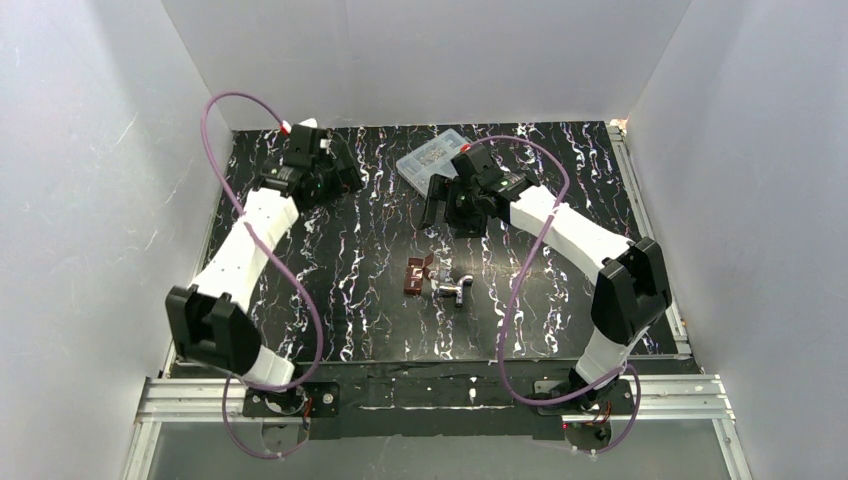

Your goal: Sort the pills into containers

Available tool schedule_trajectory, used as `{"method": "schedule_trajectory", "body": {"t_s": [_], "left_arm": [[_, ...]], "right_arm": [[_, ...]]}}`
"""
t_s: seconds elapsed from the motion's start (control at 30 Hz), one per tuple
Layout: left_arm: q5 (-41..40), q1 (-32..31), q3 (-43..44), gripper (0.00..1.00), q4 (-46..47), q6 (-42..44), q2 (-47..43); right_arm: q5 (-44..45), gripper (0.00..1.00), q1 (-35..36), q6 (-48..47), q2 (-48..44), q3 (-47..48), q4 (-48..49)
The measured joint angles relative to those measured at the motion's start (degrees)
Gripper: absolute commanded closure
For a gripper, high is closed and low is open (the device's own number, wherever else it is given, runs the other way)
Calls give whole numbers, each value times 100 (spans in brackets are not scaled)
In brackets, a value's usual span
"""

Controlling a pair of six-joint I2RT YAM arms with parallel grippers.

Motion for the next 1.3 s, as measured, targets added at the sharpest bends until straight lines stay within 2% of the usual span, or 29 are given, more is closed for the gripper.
{"method": "schedule_trajectory", "body": {"t_s": [0.2, 0.33, 0.53, 0.83, 1.3], "left_arm": [[-938, 957, 584, 11, -271, -186, 979], [-1137, 1609, 883, 12, -492, -472, 1495], [-1156, 2173, 1416, 15, -564, -774, 2131], [-802, 2472, 2140, 19, -616, -1012, 3128], [-273, 2527, 2424, 18, -695, -933, 3501]], "right_arm": [[-7, 2, 0, -155, -264, -52, -50], [-4, 2, 0, -249, -352, -131, -46], [-4, 2, 0, -352, -450, -293, -35], [-4, 2, -11, -444, -629, -426, -31], [-4, 2, -11, -461, -660, -459, 7]]}}
